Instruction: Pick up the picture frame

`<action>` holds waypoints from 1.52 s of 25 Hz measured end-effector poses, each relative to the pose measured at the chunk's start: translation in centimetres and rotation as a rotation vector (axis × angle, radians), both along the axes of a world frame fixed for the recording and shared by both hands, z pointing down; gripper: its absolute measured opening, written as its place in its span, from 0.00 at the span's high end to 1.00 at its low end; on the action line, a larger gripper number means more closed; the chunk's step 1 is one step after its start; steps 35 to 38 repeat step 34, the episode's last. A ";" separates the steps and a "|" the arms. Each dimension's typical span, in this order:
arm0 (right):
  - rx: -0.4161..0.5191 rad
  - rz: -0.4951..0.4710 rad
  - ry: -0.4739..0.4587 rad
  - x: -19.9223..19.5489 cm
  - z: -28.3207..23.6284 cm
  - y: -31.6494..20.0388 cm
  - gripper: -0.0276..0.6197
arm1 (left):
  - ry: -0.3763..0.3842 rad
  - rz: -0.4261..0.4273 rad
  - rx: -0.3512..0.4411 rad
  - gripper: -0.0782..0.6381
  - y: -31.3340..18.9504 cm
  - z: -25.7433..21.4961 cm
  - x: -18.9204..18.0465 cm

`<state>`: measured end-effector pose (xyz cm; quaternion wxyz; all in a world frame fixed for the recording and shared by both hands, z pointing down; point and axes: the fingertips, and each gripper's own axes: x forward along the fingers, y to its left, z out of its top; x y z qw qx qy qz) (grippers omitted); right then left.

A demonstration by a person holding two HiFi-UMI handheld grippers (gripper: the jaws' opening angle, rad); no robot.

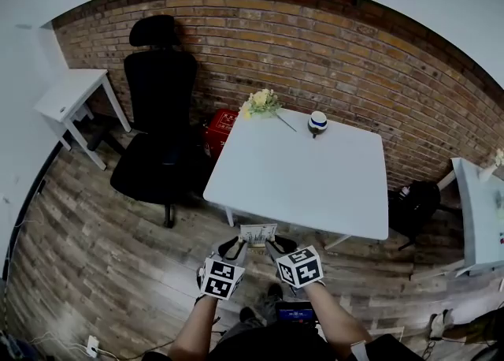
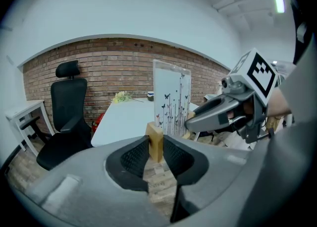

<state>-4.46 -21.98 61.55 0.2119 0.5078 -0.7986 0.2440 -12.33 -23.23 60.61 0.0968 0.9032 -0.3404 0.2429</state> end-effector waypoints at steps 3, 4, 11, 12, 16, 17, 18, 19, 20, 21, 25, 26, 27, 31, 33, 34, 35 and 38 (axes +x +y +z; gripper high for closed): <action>0.001 -0.007 0.006 0.2 -0.2 1.0 0.80 | 0.009 -0.008 -0.003 0.76 1.1 -0.1 0.2; 0.001 -0.012 0.007 0.2 -0.3 1.2 0.80 | 0.010 -0.014 -0.003 0.76 1.4 -0.1 0.2; 0.009 -0.042 0.009 1.3 -0.5 2.2 0.80 | 0.006 -0.051 -0.004 0.76 2.6 -0.1 1.2; 0.011 -0.044 0.008 1.6 -0.5 2.4 0.80 | 0.004 -0.054 -0.005 0.76 2.8 0.1 1.5; 0.013 -0.048 -0.004 3.0 -0.4 2.8 0.80 | -0.013 -0.057 -0.003 0.76 3.4 -0.2 2.9; 0.014 -0.050 -0.009 3.2 -0.4 2.9 0.80 | -0.015 -0.058 -0.001 0.76 3.5 -0.3 3.1; 0.016 -0.052 -0.013 3.2 -0.4 3.0 0.80 | -0.018 -0.061 0.000 0.76 3.6 -0.4 3.1; 0.017 -0.055 -0.016 3.1 -0.4 3.0 0.80 | -0.021 -0.065 0.001 0.76 3.7 -0.4 3.1; 0.019 -0.058 -0.019 3.1 -0.4 3.1 0.80 | -0.024 -0.069 0.001 0.76 3.8 -0.5 3.0; 0.020 -0.060 -0.021 3.1 -0.4 3.2 0.80 | -0.027 -0.072 0.003 0.76 3.9 -0.5 3.0; 0.028 -0.072 -0.027 3.1 -0.6 3.1 0.80 | -0.033 -0.081 0.016 0.76 4.0 -0.7 3.1; 0.029 -0.075 -0.027 3.1 -0.7 3.1 0.80 | -0.034 -0.084 0.017 0.76 4.0 -0.8 3.1; 0.030 -0.077 -0.027 3.1 -0.8 3.2 0.80 | -0.035 -0.087 0.019 0.76 4.0 -0.8 3.1; 0.032 -0.081 -0.026 3.0 -0.8 3.4 0.80 | -0.038 -0.092 0.025 0.76 4.2 -0.8 2.9; 0.033 -0.084 -0.025 2.9 -0.7 3.5 0.80 | -0.036 -0.096 0.027 0.76 4.3 -0.8 2.8; 0.033 -0.086 -0.025 2.8 -0.7 3.5 0.80 | -0.035 -0.097 0.027 0.76 4.4 -0.8 2.8; 0.033 -0.086 -0.025 2.8 -0.7 3.5 0.80 | -0.035 -0.097 0.027 0.76 4.4 -0.8 2.8; 0.033 -0.086 -0.025 2.8 -0.7 3.5 0.80 | -0.035 -0.097 0.027 0.76 4.4 -0.8 2.8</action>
